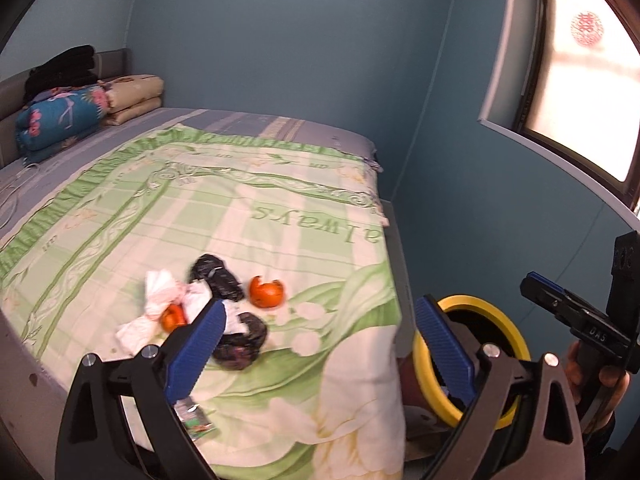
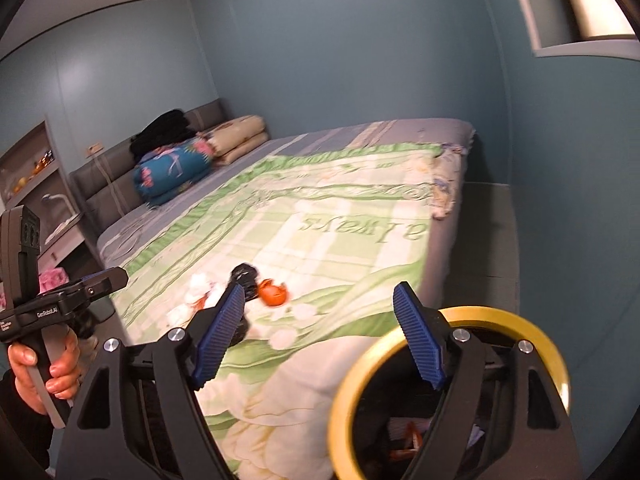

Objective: Collect trash
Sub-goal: 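Move both open tools back over the trash pile on the bed, then grasp the green-and-silver wrapper with the left tool while the right tool grasps a black bag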

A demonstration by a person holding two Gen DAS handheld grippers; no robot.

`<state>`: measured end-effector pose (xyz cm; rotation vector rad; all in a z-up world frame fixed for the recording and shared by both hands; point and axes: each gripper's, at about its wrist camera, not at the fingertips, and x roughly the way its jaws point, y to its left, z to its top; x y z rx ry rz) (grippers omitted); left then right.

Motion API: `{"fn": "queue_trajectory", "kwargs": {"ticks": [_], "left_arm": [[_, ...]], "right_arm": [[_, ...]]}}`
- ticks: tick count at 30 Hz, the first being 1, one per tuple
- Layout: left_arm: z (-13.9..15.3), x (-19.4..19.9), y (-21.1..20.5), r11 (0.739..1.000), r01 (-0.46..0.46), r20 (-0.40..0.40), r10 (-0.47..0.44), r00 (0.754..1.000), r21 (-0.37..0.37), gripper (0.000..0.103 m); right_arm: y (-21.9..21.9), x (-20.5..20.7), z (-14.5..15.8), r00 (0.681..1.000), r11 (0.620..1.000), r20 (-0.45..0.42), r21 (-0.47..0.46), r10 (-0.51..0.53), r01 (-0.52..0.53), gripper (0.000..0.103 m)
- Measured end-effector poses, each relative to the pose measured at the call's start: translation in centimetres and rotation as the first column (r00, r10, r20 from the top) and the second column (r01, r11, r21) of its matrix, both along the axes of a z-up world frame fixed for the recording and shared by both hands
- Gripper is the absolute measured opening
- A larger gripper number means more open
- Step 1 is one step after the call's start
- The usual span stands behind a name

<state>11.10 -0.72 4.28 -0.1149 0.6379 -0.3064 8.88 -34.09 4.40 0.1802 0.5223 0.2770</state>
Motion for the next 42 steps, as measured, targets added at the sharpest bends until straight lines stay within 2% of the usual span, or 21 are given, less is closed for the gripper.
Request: {"fn": "queue_trajectory", "kwargs": {"ticks": [6, 14, 25, 32, 42], "left_arm": [[-1.6, -0.5, 4.3, 0.997, -0.078, -0.034, 0.078, 0.996, -0.001, 0.092], [-5.1, -1.2, 8.7, 0.988, -0.156, -0.099, 0.154, 0.983, -0.012, 0.092], [-11.1, -0.8, 10.5, 0.982, -0.190, -0.217, 0.181, 0.959, -0.021, 0.092], [-13.8, -0.3, 11.2, 0.980, -0.198, -0.274, 0.181, 0.944, -0.035, 0.092], [-16.5, 0.8, 10.8, 0.983, -0.180, -0.333, 0.159, 0.929, -0.033, 0.092]], "right_arm": [[4.0, 1.9, -0.6, 0.997, 0.997, -0.035, -0.024, 0.072, -0.073, 0.074], [8.9, 4.4, -2.5, 0.982, 0.986, -0.100, -0.038, 0.160, -0.165, 0.074], [14.0, 7.8, -6.9, 0.953, 0.965, -0.183, -0.058, 0.240, -0.254, 0.074], [17.3, 9.8, -9.8, 0.931, 0.945, -0.215, -0.085, 0.293, -0.317, 0.074], [19.8, 12.5, -13.6, 0.902, 0.931, -0.304, -0.105, 0.306, -0.350, 0.074]]}}
